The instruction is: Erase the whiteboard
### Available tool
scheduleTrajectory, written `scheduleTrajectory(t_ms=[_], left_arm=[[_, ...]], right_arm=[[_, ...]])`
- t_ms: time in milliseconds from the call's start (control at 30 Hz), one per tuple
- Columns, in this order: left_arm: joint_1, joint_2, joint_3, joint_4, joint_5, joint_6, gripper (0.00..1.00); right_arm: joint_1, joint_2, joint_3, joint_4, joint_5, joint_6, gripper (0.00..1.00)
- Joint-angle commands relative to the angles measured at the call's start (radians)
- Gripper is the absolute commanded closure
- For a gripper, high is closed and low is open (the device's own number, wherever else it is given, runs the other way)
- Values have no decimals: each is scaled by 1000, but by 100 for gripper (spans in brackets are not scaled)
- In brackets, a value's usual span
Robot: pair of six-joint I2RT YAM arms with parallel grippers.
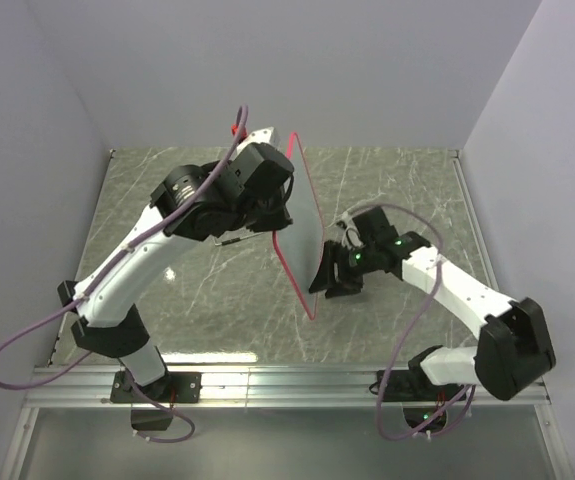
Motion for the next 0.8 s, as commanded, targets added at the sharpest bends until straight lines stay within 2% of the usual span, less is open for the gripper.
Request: scheduleTrajectory(t_ms=[0,200,333,567,767], left_arm=[[29,70,105,209,72,65,100],[129,96,79,278,92,45,100],[212,53,16,370,77,21,100],[311,-76,-188,596,-21,-87,100],[385,-154,-324,708,-59,-200,100]], right_arm=[[-14,-94,155,-145,115,-60,39],[-39,-145,227,-237,211,-78,37],[-63,-172,259,-257,199,-60,37],[-88,-208,262,-294,225,-64,37],[-103,-234,252,-321,242,-69,37]])
